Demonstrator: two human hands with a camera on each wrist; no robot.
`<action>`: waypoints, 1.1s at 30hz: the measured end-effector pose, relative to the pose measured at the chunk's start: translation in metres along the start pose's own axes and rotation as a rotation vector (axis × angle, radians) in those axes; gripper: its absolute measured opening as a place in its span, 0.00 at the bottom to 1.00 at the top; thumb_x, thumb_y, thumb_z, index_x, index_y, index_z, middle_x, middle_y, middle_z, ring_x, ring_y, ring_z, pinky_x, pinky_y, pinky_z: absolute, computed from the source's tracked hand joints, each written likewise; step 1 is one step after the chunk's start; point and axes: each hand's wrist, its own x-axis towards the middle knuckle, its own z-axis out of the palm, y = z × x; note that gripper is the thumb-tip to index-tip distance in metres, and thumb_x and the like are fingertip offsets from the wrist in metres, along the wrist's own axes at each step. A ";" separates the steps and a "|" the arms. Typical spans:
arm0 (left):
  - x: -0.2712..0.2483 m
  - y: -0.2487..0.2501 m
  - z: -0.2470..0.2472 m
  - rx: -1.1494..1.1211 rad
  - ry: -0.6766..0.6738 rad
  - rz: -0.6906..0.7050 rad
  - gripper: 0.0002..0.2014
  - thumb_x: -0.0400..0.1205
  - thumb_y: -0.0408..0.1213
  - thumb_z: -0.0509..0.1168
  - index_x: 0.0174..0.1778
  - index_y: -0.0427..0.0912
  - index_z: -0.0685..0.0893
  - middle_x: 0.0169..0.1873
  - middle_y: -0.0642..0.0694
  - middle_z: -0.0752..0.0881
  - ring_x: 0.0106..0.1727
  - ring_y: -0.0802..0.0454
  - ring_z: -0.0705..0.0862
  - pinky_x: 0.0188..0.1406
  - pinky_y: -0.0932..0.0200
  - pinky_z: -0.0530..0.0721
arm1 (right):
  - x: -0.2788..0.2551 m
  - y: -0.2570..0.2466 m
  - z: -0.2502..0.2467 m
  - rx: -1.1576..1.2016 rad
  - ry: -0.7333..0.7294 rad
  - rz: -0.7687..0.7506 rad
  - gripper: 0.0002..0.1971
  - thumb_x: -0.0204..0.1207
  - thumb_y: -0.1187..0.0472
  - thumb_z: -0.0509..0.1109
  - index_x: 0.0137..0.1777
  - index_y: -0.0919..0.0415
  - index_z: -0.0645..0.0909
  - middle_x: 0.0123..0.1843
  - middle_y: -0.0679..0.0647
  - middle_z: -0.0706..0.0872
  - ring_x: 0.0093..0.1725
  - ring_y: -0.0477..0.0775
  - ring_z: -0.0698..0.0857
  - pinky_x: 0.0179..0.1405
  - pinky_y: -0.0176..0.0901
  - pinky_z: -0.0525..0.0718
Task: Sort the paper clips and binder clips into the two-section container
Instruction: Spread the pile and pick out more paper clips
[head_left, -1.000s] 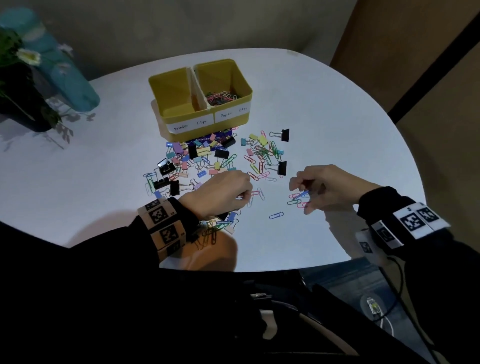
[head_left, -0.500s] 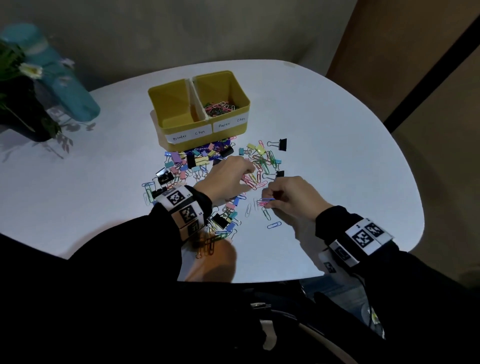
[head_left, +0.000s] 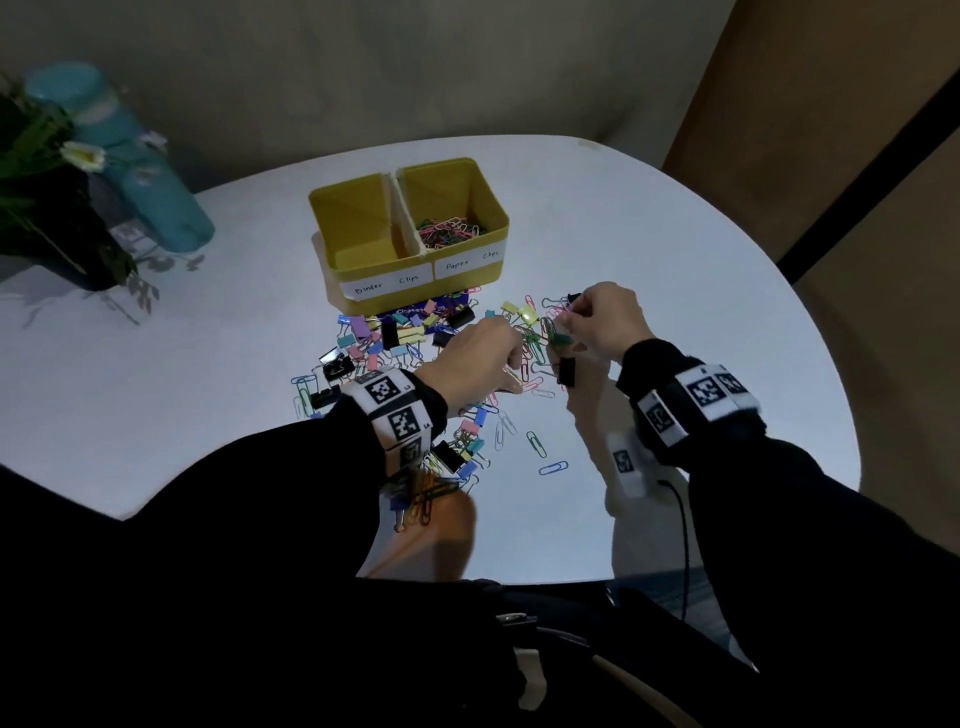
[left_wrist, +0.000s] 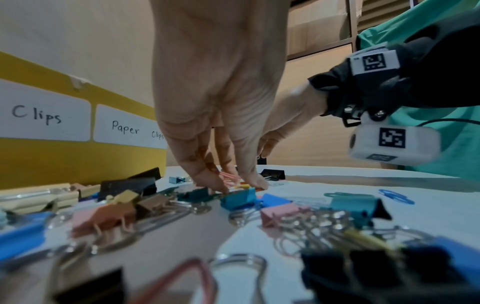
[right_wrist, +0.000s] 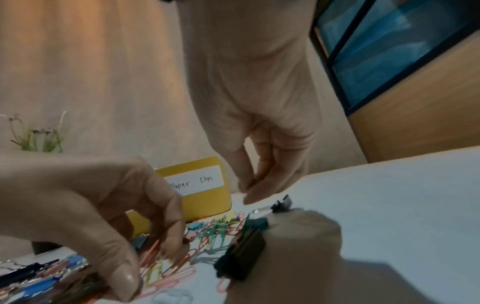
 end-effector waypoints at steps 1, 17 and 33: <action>0.000 0.000 0.000 0.006 -0.020 0.029 0.09 0.74 0.38 0.76 0.42 0.37 0.85 0.44 0.45 0.79 0.47 0.42 0.82 0.41 0.54 0.76 | 0.004 -0.003 0.003 -0.055 0.006 0.003 0.12 0.78 0.60 0.71 0.47 0.72 0.87 0.48 0.67 0.89 0.50 0.66 0.87 0.52 0.52 0.86; -0.017 -0.025 -0.019 -0.265 -0.012 0.025 0.05 0.78 0.28 0.69 0.36 0.33 0.83 0.36 0.44 0.85 0.34 0.57 0.81 0.36 0.60 0.79 | 0.005 -0.025 0.012 -0.331 -0.253 -0.109 0.11 0.72 0.61 0.76 0.54 0.57 0.88 0.54 0.55 0.88 0.55 0.59 0.85 0.50 0.45 0.83; 0.016 -0.024 -0.118 -0.876 0.478 -0.205 0.05 0.83 0.31 0.65 0.49 0.31 0.83 0.34 0.41 0.85 0.25 0.59 0.85 0.29 0.68 0.86 | 0.022 -0.061 -0.064 0.656 -0.388 -0.044 0.03 0.75 0.66 0.73 0.44 0.64 0.88 0.33 0.53 0.90 0.29 0.45 0.85 0.35 0.32 0.89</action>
